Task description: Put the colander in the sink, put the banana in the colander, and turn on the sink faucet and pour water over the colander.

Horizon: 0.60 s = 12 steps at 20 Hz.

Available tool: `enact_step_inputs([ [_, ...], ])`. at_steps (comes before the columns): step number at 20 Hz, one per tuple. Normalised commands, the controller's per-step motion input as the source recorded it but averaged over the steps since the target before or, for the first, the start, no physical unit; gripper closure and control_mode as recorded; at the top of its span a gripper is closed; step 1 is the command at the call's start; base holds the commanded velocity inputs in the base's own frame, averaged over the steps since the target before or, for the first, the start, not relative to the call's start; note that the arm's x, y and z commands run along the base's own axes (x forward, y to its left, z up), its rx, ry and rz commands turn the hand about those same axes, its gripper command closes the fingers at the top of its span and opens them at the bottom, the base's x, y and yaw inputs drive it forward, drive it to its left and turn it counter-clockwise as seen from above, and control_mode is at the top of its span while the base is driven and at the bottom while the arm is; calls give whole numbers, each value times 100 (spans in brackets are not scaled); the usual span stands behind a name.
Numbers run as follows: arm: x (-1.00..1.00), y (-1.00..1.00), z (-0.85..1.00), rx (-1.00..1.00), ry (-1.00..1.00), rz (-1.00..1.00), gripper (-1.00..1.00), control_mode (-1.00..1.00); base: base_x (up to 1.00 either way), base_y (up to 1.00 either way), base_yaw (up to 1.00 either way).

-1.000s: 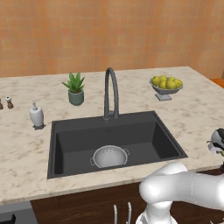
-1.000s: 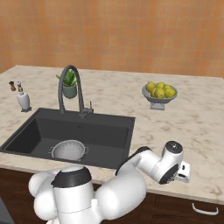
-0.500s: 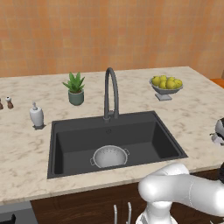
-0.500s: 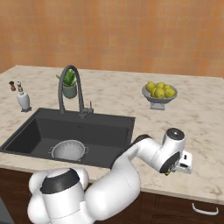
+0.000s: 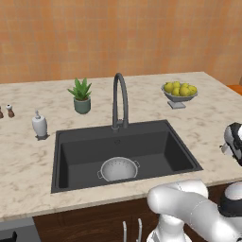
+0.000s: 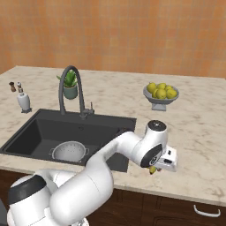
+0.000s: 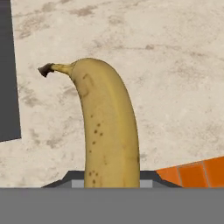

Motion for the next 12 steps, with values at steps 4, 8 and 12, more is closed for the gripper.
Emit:
enact_step_inputs([
  [4, -9, 98, 0, -5, 2, 0, 100, -100, 0, 0, 0],
  [8, 3, 99, 0, 0, 0, 4, 100, -100, 0, 0, 0],
  [12, 1, 94, 0, 0, 0, 8, 100, -100, 0, 0, 0],
])
